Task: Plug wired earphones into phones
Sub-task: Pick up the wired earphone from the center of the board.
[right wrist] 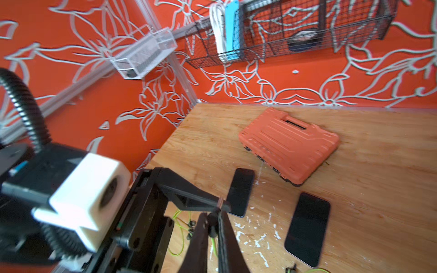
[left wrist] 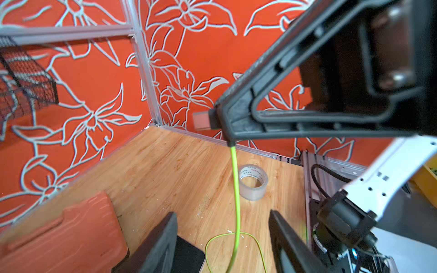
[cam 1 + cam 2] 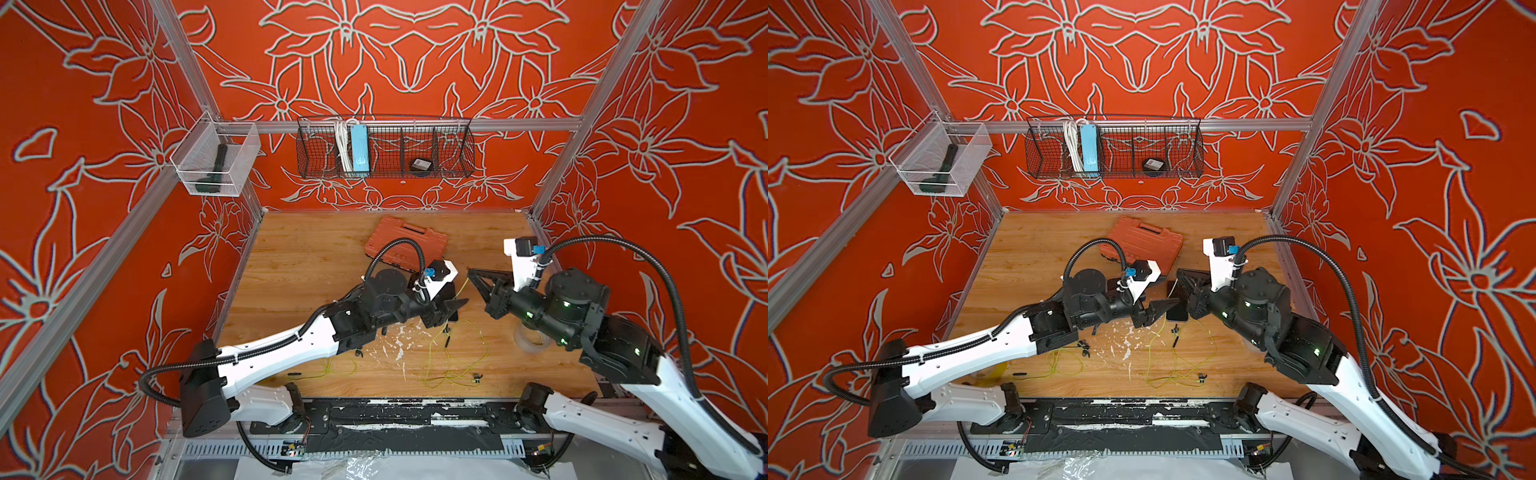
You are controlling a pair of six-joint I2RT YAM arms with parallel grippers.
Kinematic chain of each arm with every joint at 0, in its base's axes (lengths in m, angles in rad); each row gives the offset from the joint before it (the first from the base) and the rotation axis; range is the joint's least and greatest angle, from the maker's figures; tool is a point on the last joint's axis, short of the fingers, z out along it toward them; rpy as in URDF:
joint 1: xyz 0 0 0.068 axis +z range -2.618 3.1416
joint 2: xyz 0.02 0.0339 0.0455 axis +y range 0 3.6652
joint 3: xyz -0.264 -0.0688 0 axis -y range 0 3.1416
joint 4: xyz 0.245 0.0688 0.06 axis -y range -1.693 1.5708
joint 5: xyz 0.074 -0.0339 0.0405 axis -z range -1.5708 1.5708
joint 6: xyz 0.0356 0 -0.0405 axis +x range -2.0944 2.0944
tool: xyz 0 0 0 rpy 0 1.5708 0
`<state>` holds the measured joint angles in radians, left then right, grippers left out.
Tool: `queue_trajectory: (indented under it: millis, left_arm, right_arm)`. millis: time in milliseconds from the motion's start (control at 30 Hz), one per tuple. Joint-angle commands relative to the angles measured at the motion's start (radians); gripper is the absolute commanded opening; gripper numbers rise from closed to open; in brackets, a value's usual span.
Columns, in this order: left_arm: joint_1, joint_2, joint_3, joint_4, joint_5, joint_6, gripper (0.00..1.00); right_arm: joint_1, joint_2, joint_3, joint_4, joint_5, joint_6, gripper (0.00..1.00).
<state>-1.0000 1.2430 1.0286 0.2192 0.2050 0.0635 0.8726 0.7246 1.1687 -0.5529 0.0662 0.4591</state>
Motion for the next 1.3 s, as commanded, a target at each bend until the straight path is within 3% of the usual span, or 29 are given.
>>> queue_trajectory:
  millis: [0,100,333,567,700,800,933,1033,1100,1200,1267]
  left_arm:
    - [0.009,-0.080,-0.029,0.105,0.265,-0.064,0.54]
    - [0.009,-0.094,-0.032,0.144,0.387,-0.112,0.53]
    - [0.009,-0.044,0.006,0.137,0.429,-0.143,0.48]
    - [0.009,-0.045,-0.002,0.191,0.481,-0.172,0.32]
    - [0.010,-0.055,-0.017,0.223,0.450,-0.194,0.31]
    - [0.011,-0.052,-0.015,0.218,0.452,-0.193,0.21]
    - [0.011,-0.050,-0.016,0.226,0.435,-0.204,0.00]
    - [0.011,-0.047,-0.015,0.212,0.386,-0.207,0.00]
    - [0.011,-0.044,-0.012,0.203,0.358,-0.201,0.00]
    - [0.011,-0.041,-0.005,0.183,0.298,-0.191,0.00]
    - [0.011,-0.041,-0.003,0.173,0.249,-0.185,0.00]
  right_arm:
    - [0.007,-0.074,-0.050,0.124,-0.214,-0.054,0.00]
    - [0.007,-0.109,-0.075,0.177,-0.291,-0.067,0.00]
    - [0.008,-0.089,-0.078,0.260,-0.479,-0.057,0.00]
    - [0.007,-0.074,-0.080,0.252,-0.499,-0.069,0.00]
    - [0.006,-0.078,-0.096,0.254,-0.499,-0.082,0.01]
    - [0.007,-0.085,-0.111,0.263,-0.493,-0.086,0.01]
    - [0.007,-0.084,-0.112,0.259,-0.488,-0.091,0.02]
    - [0.007,-0.088,-0.115,0.264,-0.477,-0.082,0.03]
    - [0.006,-0.092,-0.118,0.266,-0.454,-0.069,0.11]
    - [0.007,-0.100,-0.118,0.255,-0.384,-0.042,0.41]
    - [0.007,-0.100,-0.109,0.229,-0.345,-0.031,0.46]
